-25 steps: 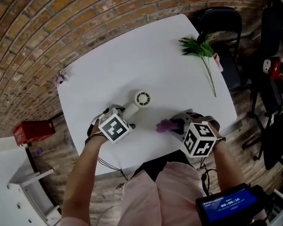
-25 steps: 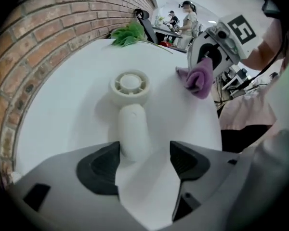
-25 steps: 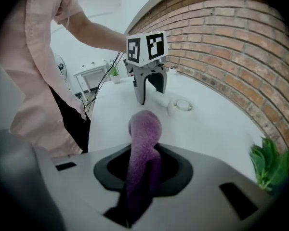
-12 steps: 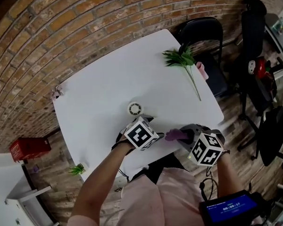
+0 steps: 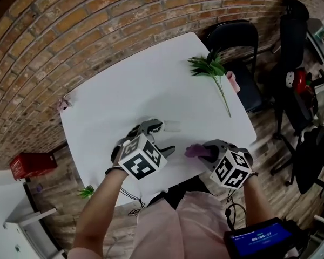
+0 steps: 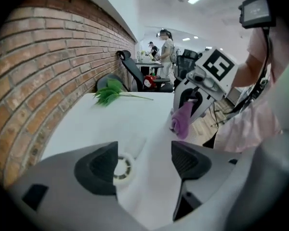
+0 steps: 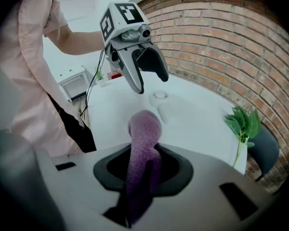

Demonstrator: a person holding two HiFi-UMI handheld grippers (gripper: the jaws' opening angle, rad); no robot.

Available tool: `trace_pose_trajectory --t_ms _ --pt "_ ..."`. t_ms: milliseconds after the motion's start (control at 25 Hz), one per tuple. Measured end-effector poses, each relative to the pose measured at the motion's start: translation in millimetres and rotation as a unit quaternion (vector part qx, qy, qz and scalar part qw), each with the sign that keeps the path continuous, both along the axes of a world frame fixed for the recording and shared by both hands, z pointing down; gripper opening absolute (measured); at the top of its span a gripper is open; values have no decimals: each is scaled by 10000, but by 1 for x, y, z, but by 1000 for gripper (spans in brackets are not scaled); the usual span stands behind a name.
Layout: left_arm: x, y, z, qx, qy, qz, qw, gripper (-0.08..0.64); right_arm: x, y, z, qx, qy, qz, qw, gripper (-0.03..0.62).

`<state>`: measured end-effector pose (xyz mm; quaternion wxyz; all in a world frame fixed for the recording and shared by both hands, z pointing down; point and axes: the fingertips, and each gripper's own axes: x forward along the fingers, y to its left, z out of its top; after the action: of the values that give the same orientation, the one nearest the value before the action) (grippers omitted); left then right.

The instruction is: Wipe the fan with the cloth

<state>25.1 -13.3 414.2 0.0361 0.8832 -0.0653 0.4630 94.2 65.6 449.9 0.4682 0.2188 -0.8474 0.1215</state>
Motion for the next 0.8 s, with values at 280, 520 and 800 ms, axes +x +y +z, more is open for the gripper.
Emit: trace_pose_trajectory --t_ms 280,520,800 --pt "-42 -26 60 119 -1481 1413 9787 416 -43 -27 4 -116 -425 453 9980 84" --pt "-37 -46 87 -34 -1641 1718 9714 354 -70 -44 16 -434 -913 1036 9895 84" --pt "-33 -47 86 13 -1515 1826 9714 353 -89 -61 36 -683 -938 1365 9838 84"
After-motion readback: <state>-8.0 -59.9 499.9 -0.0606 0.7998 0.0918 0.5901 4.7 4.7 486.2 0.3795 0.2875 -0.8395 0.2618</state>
